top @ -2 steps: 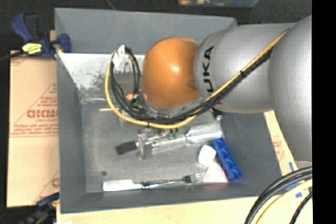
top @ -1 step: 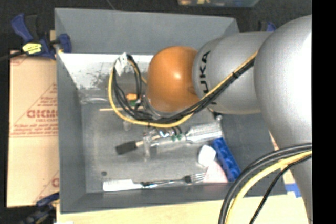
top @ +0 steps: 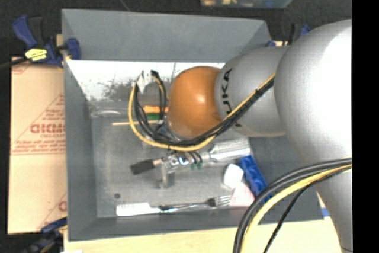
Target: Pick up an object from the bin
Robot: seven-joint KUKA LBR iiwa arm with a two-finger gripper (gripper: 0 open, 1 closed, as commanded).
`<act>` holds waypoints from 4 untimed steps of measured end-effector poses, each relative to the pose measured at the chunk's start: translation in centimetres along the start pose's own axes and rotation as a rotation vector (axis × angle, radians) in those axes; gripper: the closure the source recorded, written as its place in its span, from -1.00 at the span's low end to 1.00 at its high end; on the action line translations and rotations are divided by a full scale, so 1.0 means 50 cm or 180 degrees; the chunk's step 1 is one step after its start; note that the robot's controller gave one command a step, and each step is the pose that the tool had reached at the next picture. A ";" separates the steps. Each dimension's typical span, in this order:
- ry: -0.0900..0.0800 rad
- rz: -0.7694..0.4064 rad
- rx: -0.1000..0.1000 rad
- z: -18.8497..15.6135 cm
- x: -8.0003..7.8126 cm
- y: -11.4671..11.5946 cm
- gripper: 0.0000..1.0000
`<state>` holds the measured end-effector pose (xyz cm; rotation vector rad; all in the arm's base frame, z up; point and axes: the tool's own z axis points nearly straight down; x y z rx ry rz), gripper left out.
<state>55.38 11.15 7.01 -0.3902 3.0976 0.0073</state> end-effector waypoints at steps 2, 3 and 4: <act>0.0003 -0.0668 0.0002 -0.004 -0.005 0.015 1.00; -0.0005 -0.0660 0.0003 -0.028 -0.006 0.014 1.00; 0.0020 -0.0657 0.0001 -0.120 -0.004 0.014 1.00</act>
Offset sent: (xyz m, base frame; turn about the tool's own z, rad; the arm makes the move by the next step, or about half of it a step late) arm 0.0000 0.0000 0.0000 0.0000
